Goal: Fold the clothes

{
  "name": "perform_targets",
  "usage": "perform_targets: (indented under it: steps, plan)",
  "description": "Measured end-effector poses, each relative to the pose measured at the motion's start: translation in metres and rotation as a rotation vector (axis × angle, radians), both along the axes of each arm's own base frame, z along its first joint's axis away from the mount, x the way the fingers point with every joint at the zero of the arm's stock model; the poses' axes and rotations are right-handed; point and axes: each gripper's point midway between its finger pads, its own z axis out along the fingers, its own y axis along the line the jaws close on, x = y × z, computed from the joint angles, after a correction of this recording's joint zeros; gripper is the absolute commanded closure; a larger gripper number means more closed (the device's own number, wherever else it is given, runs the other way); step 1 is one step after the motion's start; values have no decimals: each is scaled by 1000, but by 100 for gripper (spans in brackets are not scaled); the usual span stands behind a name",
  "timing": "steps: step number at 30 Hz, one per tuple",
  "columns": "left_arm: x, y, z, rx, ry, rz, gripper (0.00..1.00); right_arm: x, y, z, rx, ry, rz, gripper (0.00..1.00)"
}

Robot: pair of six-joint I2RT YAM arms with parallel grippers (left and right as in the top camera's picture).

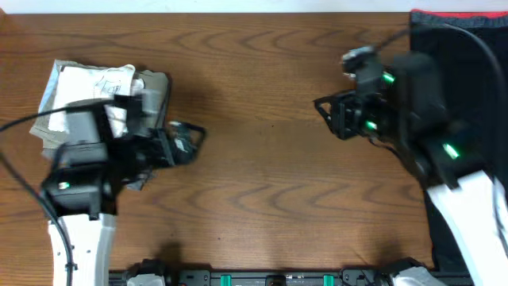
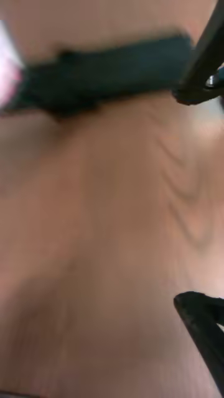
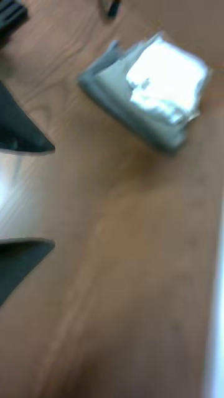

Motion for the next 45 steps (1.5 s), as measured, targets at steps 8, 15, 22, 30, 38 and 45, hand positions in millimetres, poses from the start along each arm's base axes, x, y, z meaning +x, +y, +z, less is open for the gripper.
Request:
perform_targets:
  steps: [8, 15, 22, 30, 38, 45]
  plan:
    - [-37, 2, 26, 403, 3, 14, 2, -37, -14, 27, 11, -62, -3, 1]
    - [-30, 17, 34, 494, -40, 131, 2, -41, -16, 10, -16, 9, -6, 1]
    - [-25, 22, 30, 528, -26, 169, 2, -40, -16, 8, -19, 17, -6, 1]
    - [-23, 23, 28, 539, -17, 179, 2, -44, -17, 3, -28, 42, -6, 1]
    - [-23, 23, 28, 540, -17, 179, 2, -44, -18, 3, -29, 44, -6, 1]
    - [-23, 24, 28, 541, -18, 180, 2, -47, -24, -5, -61, 71, -26, 1]
